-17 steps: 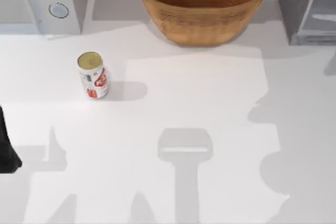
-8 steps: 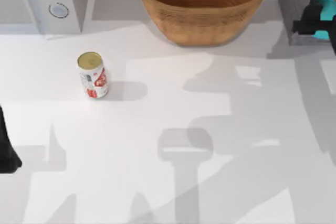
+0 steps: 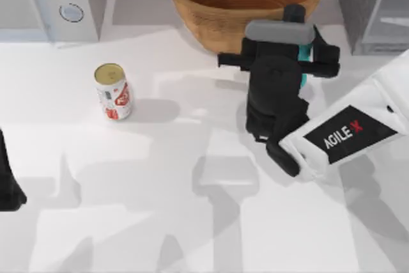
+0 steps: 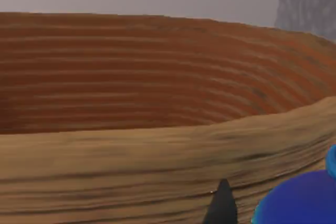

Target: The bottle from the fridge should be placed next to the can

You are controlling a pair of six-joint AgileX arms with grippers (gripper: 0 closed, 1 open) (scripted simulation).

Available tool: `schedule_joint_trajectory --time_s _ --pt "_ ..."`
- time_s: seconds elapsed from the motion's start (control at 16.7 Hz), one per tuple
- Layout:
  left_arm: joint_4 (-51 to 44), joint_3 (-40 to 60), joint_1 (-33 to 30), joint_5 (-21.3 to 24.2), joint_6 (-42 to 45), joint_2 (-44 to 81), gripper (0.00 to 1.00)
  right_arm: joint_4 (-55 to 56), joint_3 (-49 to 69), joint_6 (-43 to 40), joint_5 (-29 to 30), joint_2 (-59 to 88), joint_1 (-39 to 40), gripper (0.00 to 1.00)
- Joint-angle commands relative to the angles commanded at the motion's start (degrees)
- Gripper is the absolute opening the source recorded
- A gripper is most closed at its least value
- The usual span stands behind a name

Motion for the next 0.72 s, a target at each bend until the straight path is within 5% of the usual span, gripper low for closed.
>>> schedule_joint_trajectory --time_s 0.24,0.72 --pt "0.0 0.0 0.0 0.0 0.0 0.0 1.0 -0.91 3.89 -0.08 7.91 2.68 7.9 0.0" --pt "0.0 0.0 0.0 0.0 0.0 0.0 1.0 -0.92 3.88 -0.3 8.87 2.6 8.0 0.0"
